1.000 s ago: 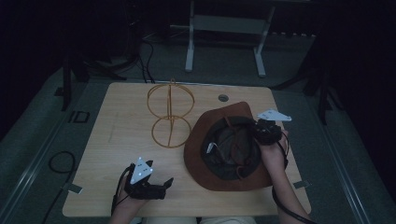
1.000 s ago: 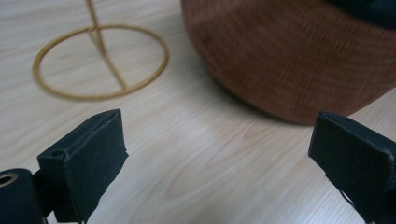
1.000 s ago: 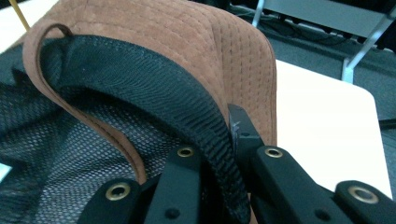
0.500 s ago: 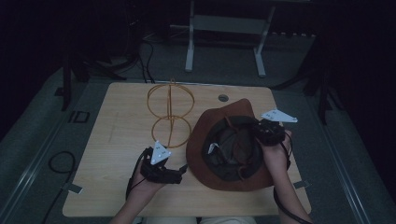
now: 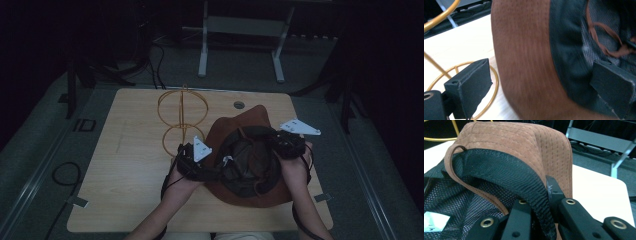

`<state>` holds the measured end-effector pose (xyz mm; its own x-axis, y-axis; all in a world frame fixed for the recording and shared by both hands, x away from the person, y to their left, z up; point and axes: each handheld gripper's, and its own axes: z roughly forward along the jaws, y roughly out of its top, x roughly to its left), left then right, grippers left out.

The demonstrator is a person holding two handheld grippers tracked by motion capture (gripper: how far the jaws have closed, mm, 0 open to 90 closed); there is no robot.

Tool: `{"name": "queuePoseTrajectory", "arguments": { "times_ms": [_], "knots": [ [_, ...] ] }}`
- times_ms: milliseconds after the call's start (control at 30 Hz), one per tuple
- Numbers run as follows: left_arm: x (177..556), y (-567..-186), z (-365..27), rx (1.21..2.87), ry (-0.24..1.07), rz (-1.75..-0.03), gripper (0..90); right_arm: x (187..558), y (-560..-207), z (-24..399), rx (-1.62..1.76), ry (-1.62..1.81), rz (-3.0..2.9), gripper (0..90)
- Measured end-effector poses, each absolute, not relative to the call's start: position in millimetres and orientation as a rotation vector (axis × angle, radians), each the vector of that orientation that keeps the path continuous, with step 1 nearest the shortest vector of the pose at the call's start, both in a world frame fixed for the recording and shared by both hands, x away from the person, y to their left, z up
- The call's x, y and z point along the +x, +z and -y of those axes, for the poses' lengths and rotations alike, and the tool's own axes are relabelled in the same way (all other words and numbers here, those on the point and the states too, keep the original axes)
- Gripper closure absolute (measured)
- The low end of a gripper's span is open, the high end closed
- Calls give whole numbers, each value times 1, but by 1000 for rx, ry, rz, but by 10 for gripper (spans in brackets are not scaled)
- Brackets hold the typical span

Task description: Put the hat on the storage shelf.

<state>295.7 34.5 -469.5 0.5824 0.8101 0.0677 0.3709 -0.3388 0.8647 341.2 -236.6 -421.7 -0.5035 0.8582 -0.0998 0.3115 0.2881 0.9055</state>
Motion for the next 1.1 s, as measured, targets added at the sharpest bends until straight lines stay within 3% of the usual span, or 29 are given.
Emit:
{"name": "queuePoseTrajectory", "arguments": {
  "times_ms": [133,333,367,533,633,900,1100],
  "knots": [
    [304,-468,-23,1936,641,-958,65,338,-423,234,1032,1198,-1977,845],
    [314,-471,-11,1968,693,-998,192,332,-425,228,1001,1212,-2000,845],
    [315,-471,-11,1966,707,-1001,246,331,-424,227,999,1216,-2001,845],
    [318,-469,-8,1921,773,-1023,708,327,-425,228,1007,1223,-2000,843],
    [321,-467,-5,1896,787,-1029,851,323,-427,228,1007,1224,-2012,842],
    [319,-460,0,1898,789,-975,866,314,-430,238,1035,1233,-1994,825],
    [315,-453,-2,1873,792,-941,866,302,-427,248,1022,1276,-2008,661]
  ]
}}
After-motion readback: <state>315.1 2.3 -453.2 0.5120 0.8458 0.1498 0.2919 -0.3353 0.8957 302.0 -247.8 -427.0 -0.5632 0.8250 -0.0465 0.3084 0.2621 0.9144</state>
